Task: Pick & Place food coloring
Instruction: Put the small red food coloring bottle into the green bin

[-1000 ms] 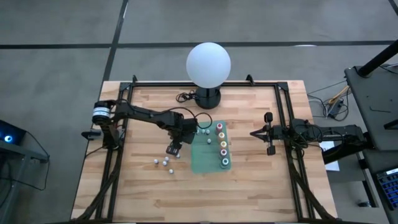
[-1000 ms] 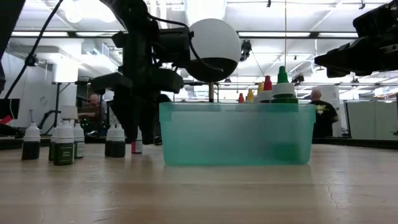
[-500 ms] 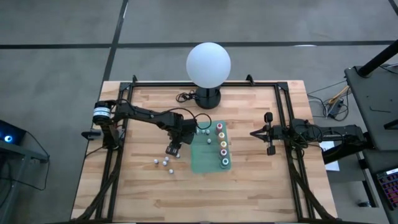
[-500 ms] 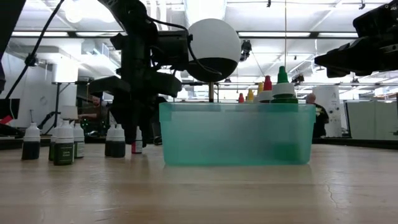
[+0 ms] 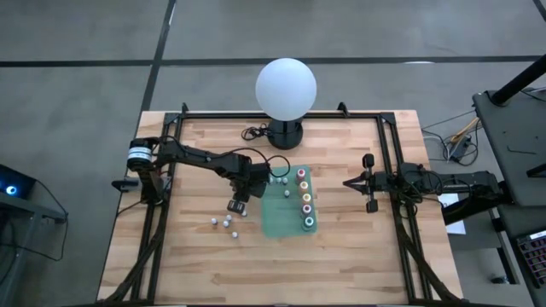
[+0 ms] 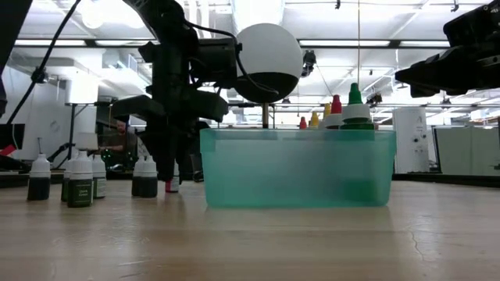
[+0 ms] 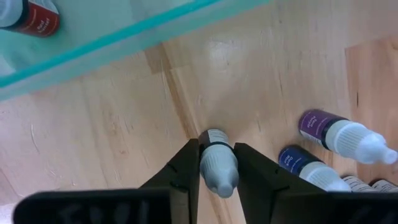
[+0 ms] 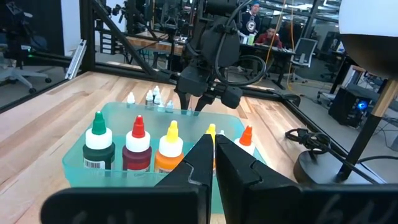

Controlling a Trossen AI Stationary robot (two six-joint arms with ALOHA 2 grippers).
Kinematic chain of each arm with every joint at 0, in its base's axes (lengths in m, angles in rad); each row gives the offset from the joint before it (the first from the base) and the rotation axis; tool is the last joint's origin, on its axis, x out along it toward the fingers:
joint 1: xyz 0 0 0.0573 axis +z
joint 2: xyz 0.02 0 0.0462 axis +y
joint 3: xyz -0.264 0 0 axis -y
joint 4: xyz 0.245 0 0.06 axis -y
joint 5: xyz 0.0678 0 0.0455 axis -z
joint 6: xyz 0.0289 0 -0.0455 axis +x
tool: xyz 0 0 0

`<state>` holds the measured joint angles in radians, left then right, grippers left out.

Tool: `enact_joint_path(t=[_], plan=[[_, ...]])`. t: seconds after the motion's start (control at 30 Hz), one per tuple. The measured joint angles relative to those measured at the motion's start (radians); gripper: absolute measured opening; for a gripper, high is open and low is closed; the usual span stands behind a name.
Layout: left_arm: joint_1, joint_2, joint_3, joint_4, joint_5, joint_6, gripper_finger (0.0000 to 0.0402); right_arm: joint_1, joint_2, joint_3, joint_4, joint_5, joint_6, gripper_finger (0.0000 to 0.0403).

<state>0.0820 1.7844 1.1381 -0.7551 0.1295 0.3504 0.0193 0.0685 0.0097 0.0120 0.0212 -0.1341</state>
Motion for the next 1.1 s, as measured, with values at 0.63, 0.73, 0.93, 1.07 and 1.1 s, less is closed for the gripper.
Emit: enact_joint_path(t=[0.63, 0.73, 0.93, 1.07, 1.1], plan=[[0.0, -0.042, 0.156, -0.133, -0.041, 0.001, 0.0058, 0.0, 0.0, 0.0, 0.0, 0.0, 0.001, 0.0009], [0.0, -0.042, 0.186, -0.145, -0.041, -0.001, 0.0058, 0.0, 0.0, 0.0, 0.0, 0.0, 0.0, 0.0009], [-0.001, -0.042, 0.257, -0.203, -0.041, -0.014, 0.0058, 0.0, 0.0, 0.0, 0.0, 0.0, 0.002, 0.0009], [-0.001, -0.04, 0.297, -0.213, -0.042, -0.033, 0.0058, 0.0, 0.0, 0.0, 0.0, 0.0, 0.002, 0.0009], [-0.001, -0.034, 0.307, -0.214, -0.042, -0.039, 0.0058, 0.0, 0.0, 0.0, 0.0, 0.0, 0.002, 0.0009]])
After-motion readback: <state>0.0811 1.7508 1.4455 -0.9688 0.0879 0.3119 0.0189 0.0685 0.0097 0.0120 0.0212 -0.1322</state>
